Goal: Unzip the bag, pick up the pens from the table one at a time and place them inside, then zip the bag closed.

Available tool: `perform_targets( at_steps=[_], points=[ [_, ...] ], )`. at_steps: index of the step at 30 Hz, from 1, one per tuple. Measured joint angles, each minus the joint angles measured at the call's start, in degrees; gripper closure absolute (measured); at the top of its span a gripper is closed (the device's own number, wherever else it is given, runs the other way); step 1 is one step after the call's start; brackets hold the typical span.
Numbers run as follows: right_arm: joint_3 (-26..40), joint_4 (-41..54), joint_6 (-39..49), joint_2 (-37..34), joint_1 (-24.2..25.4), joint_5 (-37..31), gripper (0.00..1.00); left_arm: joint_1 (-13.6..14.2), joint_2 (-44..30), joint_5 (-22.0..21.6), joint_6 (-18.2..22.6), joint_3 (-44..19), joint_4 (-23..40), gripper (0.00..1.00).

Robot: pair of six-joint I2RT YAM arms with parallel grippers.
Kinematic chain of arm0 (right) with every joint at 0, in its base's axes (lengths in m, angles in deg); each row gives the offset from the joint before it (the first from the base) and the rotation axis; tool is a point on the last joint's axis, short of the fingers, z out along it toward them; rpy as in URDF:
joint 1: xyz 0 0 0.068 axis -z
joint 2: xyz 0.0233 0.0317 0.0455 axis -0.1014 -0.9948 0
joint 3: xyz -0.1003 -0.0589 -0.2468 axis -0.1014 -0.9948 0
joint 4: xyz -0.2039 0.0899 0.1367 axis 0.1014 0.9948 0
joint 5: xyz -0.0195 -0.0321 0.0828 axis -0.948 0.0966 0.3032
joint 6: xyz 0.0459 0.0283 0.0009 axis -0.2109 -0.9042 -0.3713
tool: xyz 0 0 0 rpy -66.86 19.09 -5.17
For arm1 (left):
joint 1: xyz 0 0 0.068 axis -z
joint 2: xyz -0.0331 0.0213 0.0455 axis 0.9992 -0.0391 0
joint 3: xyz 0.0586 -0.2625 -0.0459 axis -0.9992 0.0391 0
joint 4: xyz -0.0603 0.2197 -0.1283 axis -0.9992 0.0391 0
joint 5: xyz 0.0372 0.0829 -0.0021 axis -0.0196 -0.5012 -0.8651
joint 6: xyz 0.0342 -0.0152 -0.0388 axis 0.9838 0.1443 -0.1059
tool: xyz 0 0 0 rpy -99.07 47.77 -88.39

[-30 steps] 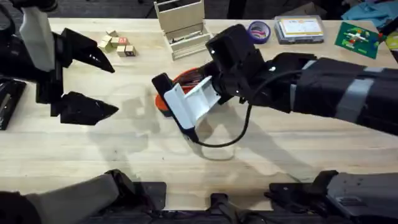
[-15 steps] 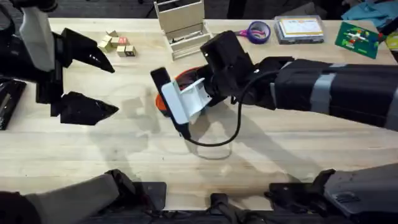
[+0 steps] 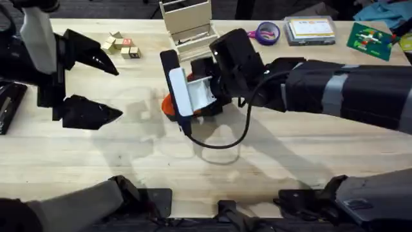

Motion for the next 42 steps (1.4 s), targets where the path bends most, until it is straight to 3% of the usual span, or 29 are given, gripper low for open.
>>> perform_targets(
  at_steps=[1, 3, 12, 18, 30, 34, 35, 42],
  points=[
    [0.00, -0.08, -0.03, 0.00, 0.02, 0.00, 0.102, -0.02, 0.00, 0.00, 0.00, 0.00, 0.00, 0.007],
    [0.00, -0.11, -0.02, 0.02, 0.02, -0.02, 0.011, 0.00, 0.00, 0.02, 0.00, 0.00, 0.00, 0.007],
    [0.00, -0.11, -0.31, 0.02, 0.00, -0.29, 0.004, 0.00, 0.00, 0.00, -0.01, 0.00, 0.00, 0.007],
    [0.00, 0.20, -5.67, 0.67, 0.00, -2.26, 0.004, -0.02, 0.01, 0.00, -0.01, 0.00, 0.00, 0.007],
    [0.00, 1.08, -25.30, 10.92, 0.00, -3.29, 0.003, -0.02, 0.00, 0.00, 0.75, 0.01, -0.46, 0.007],
    [0.00, 2.47, -31.47, 13.90, 0.00, -3.28, 0.003, -0.02, 0.00, 0.17, 3.13, 1.39, -0.64, 0.007],
    [0.00, 3.60, -36.98, 16.09, 0.00, -3.28, 0.003, -0.01, 0.00, 0.23, 5.28, 3.74, -1.81, 0.007],
    [0.00, 9.36, -55.15, 21.03, -0.80, -3.04, 0.003, 0.00, -0.72, 0.48, 8.39, 6.88, -5.02, 0.007]
  ],
)
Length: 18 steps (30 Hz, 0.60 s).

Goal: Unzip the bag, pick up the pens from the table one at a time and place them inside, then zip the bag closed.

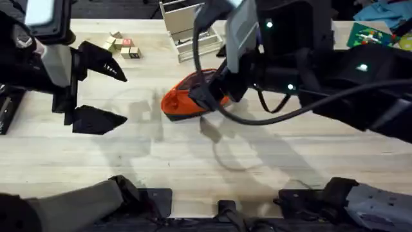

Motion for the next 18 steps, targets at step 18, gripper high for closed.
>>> perform_targets(
  at_steps=[18],
  points=[
    [0.00, 3.07, -28.10, 0.65, -1.96, 15.98, 0.004, -0.02, -15.13, 1.77, 3.00, 0.52, -2.56, 0.007]
  ],
)
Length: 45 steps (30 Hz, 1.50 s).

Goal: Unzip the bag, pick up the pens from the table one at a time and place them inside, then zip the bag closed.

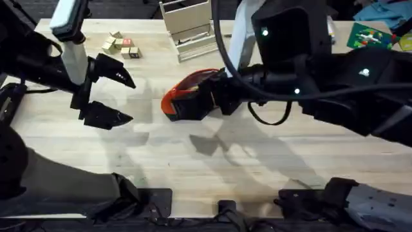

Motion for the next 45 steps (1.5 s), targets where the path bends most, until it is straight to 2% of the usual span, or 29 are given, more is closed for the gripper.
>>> perform_targets(
  at_steps=[9, 17, 26, 33, 45],
  points=[
    [0.00, 0.00, -6.23, -0.02, -4.14, -1.86, 0.004, 0.00, -0.65, 0.61, 0.24, 0.02, -0.09, 0.007],
    [0.00, -0.11, -14.65, -2.16, -7.40, -10.77, 0.004, 0.00, -0.64, 0.70, 0.26, 0.02, -0.10, 0.007],
    [0.00, -0.31, -22.86, -8.01, -9.44, -20.02, 0.003, 0.00, -0.63, 0.72, 0.26, 0.02, -0.09, 0.007],
    [0.00, -1.80, -26.48, -9.73, -14.28, -30.29, 0.004, 0.00, -0.65, 0.72, 0.26, 0.02, -0.09, 0.007],
    [0.00, -3.91, -27.29, -11.23, -15.32, -32.96, 0.004, 0.00, -0.63, 0.72, 0.29, 0.02, -0.09, 0.007]
  ],
)
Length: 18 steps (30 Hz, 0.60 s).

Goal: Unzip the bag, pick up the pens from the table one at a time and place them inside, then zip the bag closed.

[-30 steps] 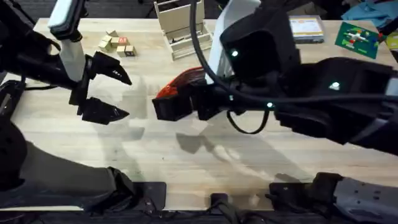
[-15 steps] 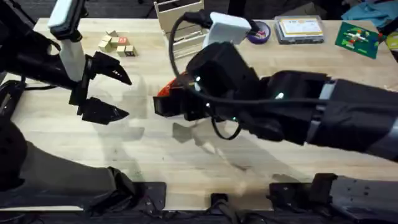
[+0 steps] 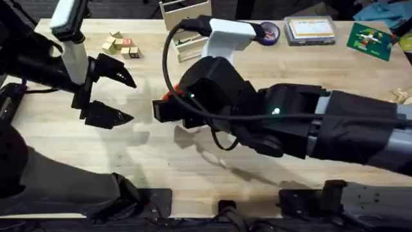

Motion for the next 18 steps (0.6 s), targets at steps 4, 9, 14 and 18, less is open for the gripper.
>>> perform_targets(
  at_steps=[4, 9, 14, 18],
  points=[
    [0.00, -2.27, 0.00, -0.13, 0.00, -0.02, 0.004, 0.00, 0.00, 0.00, 0.10, 0.00, 0.00, 0.007],
    [0.00, -4.25, 0.00, -2.25, 0.00, -0.02, 0.003, 0.00, -0.01, 0.00, 0.12, 0.00, -0.02, 0.007],
    [-0.02, -7.17, 0.02, -4.86, 0.00, 0.00, 0.004, 0.00, -0.01, 0.00, 0.12, 0.00, -0.02, 0.008],
    [-0.02, -10.12, 0.38, -6.05, 0.00, -0.02, 0.004, 0.00, 0.01, 0.00, 0.12, 0.00, -0.02, 0.007]
  ],
)
